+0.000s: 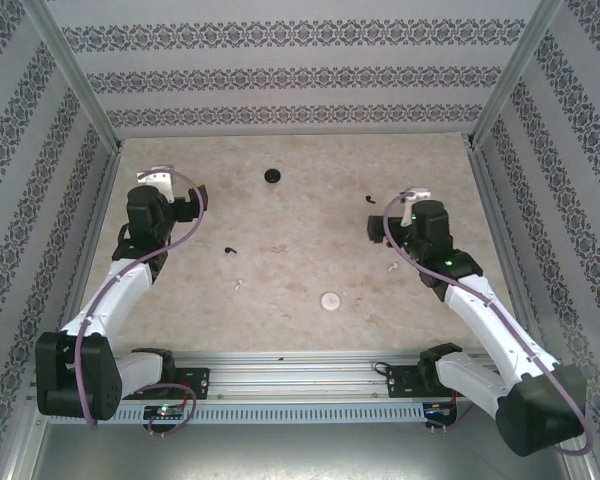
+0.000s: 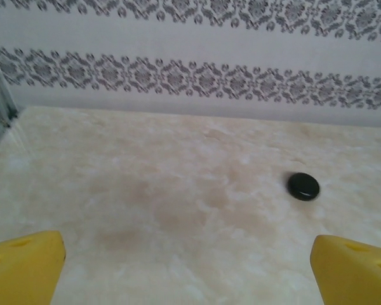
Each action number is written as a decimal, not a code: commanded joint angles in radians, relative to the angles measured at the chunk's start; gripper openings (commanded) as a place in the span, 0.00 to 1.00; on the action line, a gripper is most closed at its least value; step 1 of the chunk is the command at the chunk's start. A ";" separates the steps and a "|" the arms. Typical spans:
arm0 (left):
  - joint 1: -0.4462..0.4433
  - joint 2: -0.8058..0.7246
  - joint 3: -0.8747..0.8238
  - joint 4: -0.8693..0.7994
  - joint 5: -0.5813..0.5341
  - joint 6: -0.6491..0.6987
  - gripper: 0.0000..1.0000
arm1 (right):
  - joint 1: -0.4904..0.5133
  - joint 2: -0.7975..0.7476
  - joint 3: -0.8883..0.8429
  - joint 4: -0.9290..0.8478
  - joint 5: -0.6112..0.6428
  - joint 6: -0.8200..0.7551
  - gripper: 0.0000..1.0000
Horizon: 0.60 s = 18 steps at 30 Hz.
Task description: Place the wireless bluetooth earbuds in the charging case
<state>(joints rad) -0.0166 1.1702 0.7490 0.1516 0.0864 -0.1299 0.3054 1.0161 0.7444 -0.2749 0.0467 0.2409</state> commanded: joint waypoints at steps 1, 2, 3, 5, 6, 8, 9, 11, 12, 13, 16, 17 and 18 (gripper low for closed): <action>-0.037 -0.008 0.010 -0.352 0.135 -0.063 0.98 | 0.083 0.083 0.063 -0.313 -0.173 0.058 0.92; -0.059 -0.007 0.008 -0.383 0.160 -0.064 0.98 | 0.111 0.118 0.076 -0.343 -0.211 0.064 0.91; -0.091 -0.002 0.004 -0.411 0.178 -0.068 0.98 | 0.152 0.161 0.092 -0.380 -0.234 0.067 0.91; -0.178 0.003 -0.011 -0.453 0.168 -0.073 1.00 | 0.247 0.246 0.126 -0.449 -0.210 0.056 0.91; -0.232 0.005 -0.021 -0.469 0.142 -0.073 1.00 | 0.298 0.289 0.142 -0.473 -0.186 0.047 0.92; -0.316 0.010 -0.041 -0.480 0.098 -0.087 1.00 | 0.362 0.365 0.171 -0.496 -0.168 0.032 0.93; -0.353 0.015 -0.054 -0.476 0.090 -0.110 1.00 | 0.382 0.402 0.185 -0.498 -0.164 0.031 0.93; -0.393 0.027 -0.068 -0.464 0.100 -0.156 1.00 | 0.403 0.458 0.213 -0.508 -0.155 0.026 0.93; -0.412 0.036 -0.074 -0.457 0.110 -0.178 1.00 | 0.412 0.486 0.232 -0.517 -0.148 0.021 0.94; -0.429 0.045 -0.076 -0.451 0.117 -0.196 1.00 | 0.423 0.510 0.252 -0.527 -0.135 0.015 0.94; -0.480 0.070 -0.076 -0.446 0.095 -0.220 1.00 | 0.447 0.567 0.305 -0.560 -0.113 -0.012 0.94; -0.493 0.077 -0.079 -0.443 0.082 -0.227 1.00 | 0.454 0.586 0.319 -0.571 -0.107 -0.019 0.93; -0.499 0.082 -0.083 -0.440 0.074 -0.234 1.00 | 0.461 0.602 0.331 -0.578 -0.100 -0.023 0.93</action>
<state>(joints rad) -0.4881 1.2427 0.6777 -0.2657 0.1913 -0.3058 0.7456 1.5875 1.0283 -0.7837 -0.0925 0.2516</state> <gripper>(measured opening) 0.999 0.930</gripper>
